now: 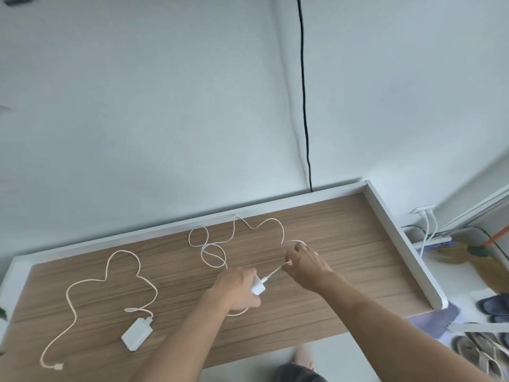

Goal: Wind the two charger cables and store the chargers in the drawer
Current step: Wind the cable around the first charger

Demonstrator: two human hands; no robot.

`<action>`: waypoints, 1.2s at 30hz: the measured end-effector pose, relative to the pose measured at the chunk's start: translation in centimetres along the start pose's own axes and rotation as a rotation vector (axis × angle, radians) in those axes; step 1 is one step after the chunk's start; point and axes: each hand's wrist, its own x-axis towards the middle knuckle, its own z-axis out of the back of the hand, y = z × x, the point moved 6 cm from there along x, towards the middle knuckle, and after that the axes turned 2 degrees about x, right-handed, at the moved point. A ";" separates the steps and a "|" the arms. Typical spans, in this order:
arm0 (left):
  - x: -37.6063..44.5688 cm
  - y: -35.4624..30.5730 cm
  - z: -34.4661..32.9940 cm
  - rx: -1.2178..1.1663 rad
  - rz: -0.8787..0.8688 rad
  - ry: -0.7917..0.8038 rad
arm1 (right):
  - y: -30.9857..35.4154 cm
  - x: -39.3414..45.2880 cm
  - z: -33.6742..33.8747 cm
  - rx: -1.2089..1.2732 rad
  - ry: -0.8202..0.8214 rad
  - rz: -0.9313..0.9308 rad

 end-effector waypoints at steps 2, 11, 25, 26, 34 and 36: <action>-1.3 0.8 1.3 -0.003 -0.023 -0.048 | 1.8 -0.2 1.7 0.017 -0.065 0.028; -8.7 5.1 5.0 -0.129 -0.063 -0.194 | 10.3 -2.3 7.7 -0.090 -0.336 0.200; -19.7 10.1 10.5 -0.612 -0.330 -0.334 | 19.2 -6.5 13.1 -0.039 -0.602 0.230; -20.3 10.5 10.7 -0.655 -0.355 -0.334 | 19.6 -6.6 13.5 -0.042 -0.619 0.241; -24.4 13.9 12.9 -1.045 -0.489 -0.401 | 24.0 -8.1 15.1 -0.079 -0.669 0.283; -24.8 14.4 13.5 -1.153 -0.522 -0.423 | 24.8 -8.6 15.2 -0.060 -0.710 0.328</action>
